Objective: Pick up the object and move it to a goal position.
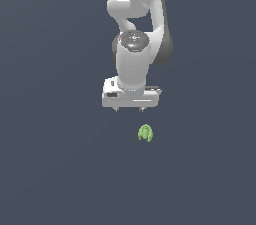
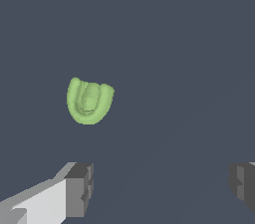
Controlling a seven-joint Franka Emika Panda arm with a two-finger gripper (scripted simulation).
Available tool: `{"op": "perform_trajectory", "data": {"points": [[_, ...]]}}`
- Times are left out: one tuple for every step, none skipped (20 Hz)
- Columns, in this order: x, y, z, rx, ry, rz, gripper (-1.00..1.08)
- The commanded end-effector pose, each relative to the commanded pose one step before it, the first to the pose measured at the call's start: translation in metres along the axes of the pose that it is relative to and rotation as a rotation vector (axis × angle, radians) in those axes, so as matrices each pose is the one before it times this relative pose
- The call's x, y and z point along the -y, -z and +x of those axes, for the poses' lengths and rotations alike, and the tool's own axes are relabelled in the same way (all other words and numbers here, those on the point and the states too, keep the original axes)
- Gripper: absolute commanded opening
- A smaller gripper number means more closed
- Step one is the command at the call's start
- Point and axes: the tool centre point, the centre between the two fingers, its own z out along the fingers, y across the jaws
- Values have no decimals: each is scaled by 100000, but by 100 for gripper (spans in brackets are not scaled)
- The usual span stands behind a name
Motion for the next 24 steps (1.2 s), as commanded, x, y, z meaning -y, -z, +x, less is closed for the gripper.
{"op": "perform_trajectory", "data": {"points": [[864,-858,544,174,-2449,351,100],[411,-410,251,63,-1220,168,100],[448,-449,258,72,-1321,182,100],[489,-488,261,83,-1419,196,100],[529,-529,261,94,-1521,210,100],[563,-566,255,106,-1608,221,100],[547,-551,224,108,-1546,212,100],[516,-522,191,107,-1449,198,100],[482,-492,162,105,-1352,184,100],[449,-460,136,102,-1254,169,100],[415,-428,113,97,-1155,155,100],[380,-394,93,92,-1056,141,100],[344,-359,76,86,-957,127,100],[307,-323,61,79,-858,113,100],[273,-287,48,71,-756,99,100],[234,-250,38,63,-659,86,100],[198,-213,29,54,-558,72,100],[165,-174,21,44,-452,58,100],[127,-136,16,35,-354,46,100],[89,-98,11,26,-255,33,100],[54,-59,6,15,-152,20,100],[20,-19,1,5,-48,6,100],[-73,66,-56,67,399,-53,100],[2,-39,-1,0,0,0,100]]}}
